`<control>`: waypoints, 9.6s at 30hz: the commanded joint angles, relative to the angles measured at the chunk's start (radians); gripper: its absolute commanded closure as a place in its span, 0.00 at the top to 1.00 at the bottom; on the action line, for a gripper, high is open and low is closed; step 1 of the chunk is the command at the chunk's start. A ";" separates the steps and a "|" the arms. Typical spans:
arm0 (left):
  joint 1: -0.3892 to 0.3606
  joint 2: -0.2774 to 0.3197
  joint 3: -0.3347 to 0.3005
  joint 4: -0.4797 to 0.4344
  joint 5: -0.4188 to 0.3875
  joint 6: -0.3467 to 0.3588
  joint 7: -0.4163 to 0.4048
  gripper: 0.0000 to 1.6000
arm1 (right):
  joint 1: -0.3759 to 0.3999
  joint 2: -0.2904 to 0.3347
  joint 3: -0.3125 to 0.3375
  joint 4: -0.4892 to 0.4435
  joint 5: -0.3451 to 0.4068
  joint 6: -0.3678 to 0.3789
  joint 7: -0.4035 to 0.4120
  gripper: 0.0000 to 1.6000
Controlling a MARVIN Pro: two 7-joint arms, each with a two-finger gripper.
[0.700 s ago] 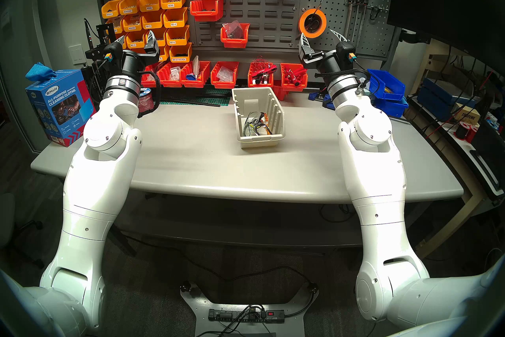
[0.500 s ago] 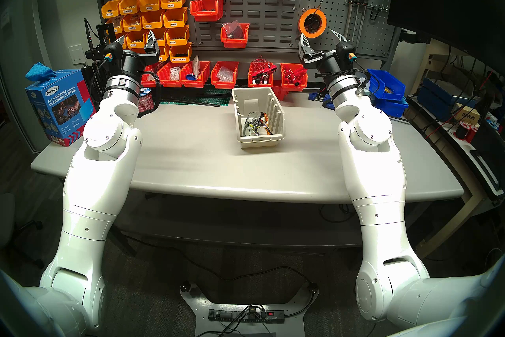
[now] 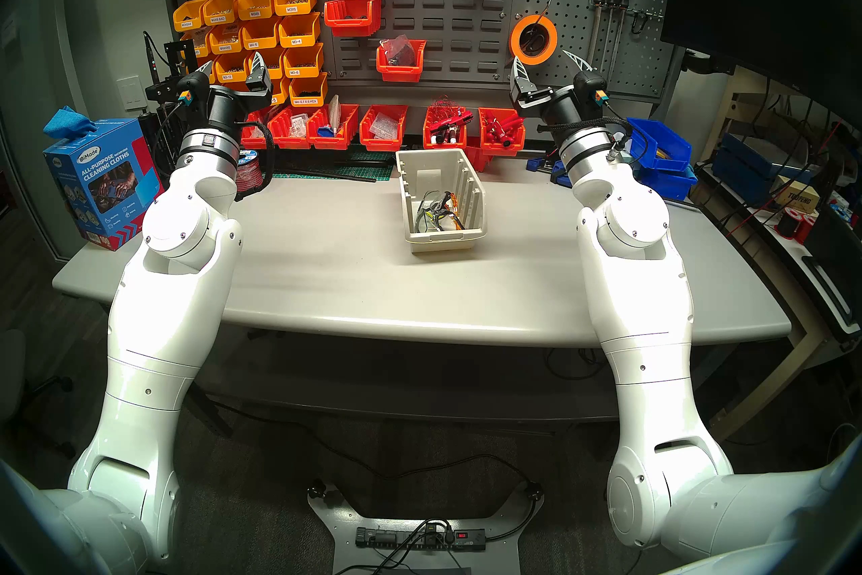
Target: Take out tools from the storage box
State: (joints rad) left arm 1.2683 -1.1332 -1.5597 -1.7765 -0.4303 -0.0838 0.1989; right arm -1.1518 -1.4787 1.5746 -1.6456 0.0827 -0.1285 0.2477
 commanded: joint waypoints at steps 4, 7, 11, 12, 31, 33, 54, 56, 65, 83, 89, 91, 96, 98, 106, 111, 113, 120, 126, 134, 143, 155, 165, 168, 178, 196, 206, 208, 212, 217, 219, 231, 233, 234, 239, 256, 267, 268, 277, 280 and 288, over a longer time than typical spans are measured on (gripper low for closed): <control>-0.007 -0.006 0.013 0.005 0.001 0.002 -0.003 1.00 | 0.044 -0.066 -0.104 -0.101 0.064 -0.030 0.083 1.00; -0.007 -0.006 0.013 0.005 0.001 0.002 -0.003 1.00 | 0.042 -0.065 -0.104 -0.105 0.064 -0.028 0.083 1.00; -0.007 -0.006 0.013 0.005 0.001 0.002 -0.003 1.00 | 0.042 -0.065 -0.104 -0.105 0.064 -0.028 0.082 1.00; -0.007 -0.006 0.013 0.005 0.001 0.002 -0.003 1.00 | 0.041 -0.065 -0.104 -0.106 0.064 -0.028 0.082 1.00; -0.007 -0.006 0.013 0.005 0.001 0.002 -0.003 1.00 | 0.042 -0.065 -0.104 -0.105 0.064 -0.028 0.082 1.00; -0.007 -0.006 0.013 0.005 0.001 0.002 -0.003 1.00 | 0.041 -0.065 -0.104 -0.106 0.064 -0.028 0.082 1.00; -0.015 -0.003 0.022 0.014 0.001 -0.002 -0.001 1.00 | 0.015 -0.056 -0.115 -0.158 0.138 -0.006 0.139 1.00; -0.017 -0.003 0.023 0.016 0.001 -0.003 -0.001 1.00 | 0.004 -0.049 -0.115 -0.177 0.158 0.011 0.152 1.00; -0.020 -0.003 0.026 0.020 0.002 -0.007 0.000 1.00 | -0.043 -0.023 -0.103 -0.282 0.203 0.144 0.166 1.00; -0.020 -0.003 0.025 0.020 0.003 -0.008 0.000 1.00 | -0.045 -0.021 -0.098 -0.298 0.208 0.188 0.161 1.00; -0.020 -0.003 0.025 0.020 0.003 -0.008 0.000 1.00 | -0.044 -0.019 -0.099 -0.299 0.210 0.190 0.159 1.00; -0.020 -0.003 0.025 0.020 0.003 -0.008 0.000 1.00 | -0.044 -0.018 -0.100 -0.299 0.211 0.190 0.158 1.00; -0.020 -0.003 0.025 0.020 0.003 -0.008 0.000 1.00 | -0.033 -0.013 -0.115 -0.292 0.226 0.207 0.179 1.00; -0.020 -0.003 0.025 0.020 0.003 -0.008 0.000 1.00 | -0.038 -0.007 -0.122 -0.295 0.239 0.232 0.190 1.00; -0.020 -0.004 0.025 0.020 0.003 -0.008 0.000 1.00 | -0.065 0.029 -0.162 -0.314 0.247 0.349 0.224 1.00; -0.020 -0.003 0.025 0.020 0.003 -0.007 0.000 1.00 | -0.113 0.069 -0.170 -0.322 0.208 0.370 0.222 1.00; -0.020 -0.003 0.025 0.020 0.003 -0.007 0.000 1.00 | -0.127 0.089 -0.177 -0.317 0.182 0.372 0.222 1.00; -0.020 -0.004 0.025 0.020 0.003 -0.007 0.000 1.00 | -0.157 0.099 -0.190 -0.276 0.105 0.337 0.192 1.00; -0.020 -0.004 0.025 0.020 0.003 -0.008 0.000 1.00 | -0.133 0.107 -0.227 -0.208 0.036 0.298 0.179 1.00; -0.020 -0.004 0.025 0.020 0.003 -0.008 0.000 1.00 | -0.092 0.149 -0.286 -0.145 -0.022 0.313 0.223 1.00; -0.020 -0.004 0.025 0.020 0.003 -0.008 0.000 1.00 | -0.076 0.169 -0.315 -0.121 -0.068 0.335 0.242 1.00; -0.020 -0.004 0.025 0.020 0.003 -0.008 0.000 1.00 | -0.107 0.153 -0.276 -0.113 -0.069 0.328 0.196 1.00; -0.020 -0.004 0.025 0.020 0.003 -0.008 0.000 1.00 | -0.106 0.191 -0.290 -0.136 -0.031 0.401 0.297 1.00; -0.020 -0.004 0.025 0.020 0.003 -0.008 0.000 1.00 | -0.097 0.204 -0.300 -0.140 -0.036 0.425 0.323 1.00; -0.020 -0.004 0.025 0.020 0.003 -0.008 0.000 1.00 | -0.054 0.216 -0.346 -0.135 -0.095 0.466 0.332 1.00; -0.020 -0.004 0.025 0.020 0.003 -0.007 -0.001 1.00 | 0.021 0.269 -0.336 -0.128 -0.139 0.551 0.363 1.00; -0.019 -0.004 0.025 0.020 0.003 -0.007 -0.001 1.00 | 0.131 0.295 -0.338 -0.110 -0.137 0.669 0.558 1.00; -0.019 -0.004 0.025 0.020 0.003 -0.007 -0.001 1.00 | 0.149 0.291 -0.337 -0.099 -0.149 0.682 0.596 1.00; -0.019 -0.004 0.024 0.020 0.003 -0.007 -0.001 1.00 | 0.189 0.272 -0.339 -0.067 -0.172 0.692 0.651 1.00; -0.019 -0.004 0.024 0.020 0.003 -0.007 -0.001 1.00 | 0.218 0.230 -0.337 -0.029 -0.211 0.690 0.694 1.00; -0.019 -0.004 0.024 0.020 0.002 -0.007 -0.001 1.00 | 0.260 0.222 -0.360 0.010 -0.222 0.694 0.712 1.00; -0.019 -0.004 0.024 0.020 0.002 -0.007 -0.001 1.00 | 0.360 0.130 -0.421 0.168 -0.304 0.685 0.785 1.00; -0.019 -0.004 0.024 0.020 0.002 -0.007 -0.001 1.00 | 0.375 0.119 -0.428 0.190 -0.315 0.685 0.808 1.00; -0.019 -0.004 0.024 0.020 0.002 -0.007 -0.001 1.00 | 0.396 0.119 -0.441 0.207 -0.316 0.687 0.823 1.00; -0.019 -0.004 0.024 0.020 0.003 -0.007 -0.001 1.00 | 0.442 0.111 -0.468 0.230 -0.351 0.696 0.895 1.00; -0.020 -0.004 0.024 0.020 0.003 -0.007 -0.001 1.00 | 0.578 0.175 -0.580 0.284 -0.485 0.718 1.071 1.00; -0.020 -0.004 0.025 0.020 0.004 -0.007 -0.001 1.00 | 0.576 0.234 -0.625 0.221 -0.472 0.767 1.072 1.00; -0.020 -0.004 0.025 0.020 0.004 -0.007 -0.001 1.00 | 0.576 0.234 -0.625 0.221 -0.472 0.767 1.072 1.00; -0.020 -0.004 0.025 0.020 0.004 -0.007 -0.001 1.00 | 0.599 0.248 -0.682 0.220 -0.422 0.781 1.057 1.00; -0.020 -0.004 0.024 0.020 0.004 -0.007 -0.001 1.00 | 0.607 0.247 -0.694 0.224 -0.398 0.785 1.053 1.00; -0.020 -0.004 0.024 0.020 0.004 -0.007 -0.001 1.00 | 0.632 0.244 -0.737 0.240 -0.337 0.794 1.042 1.00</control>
State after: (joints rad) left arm 1.2646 -1.1390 -1.5312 -1.7482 -0.4292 -0.0870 0.1966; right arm -0.5667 -1.2313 0.8531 -1.4116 -0.2910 0.6598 1.1790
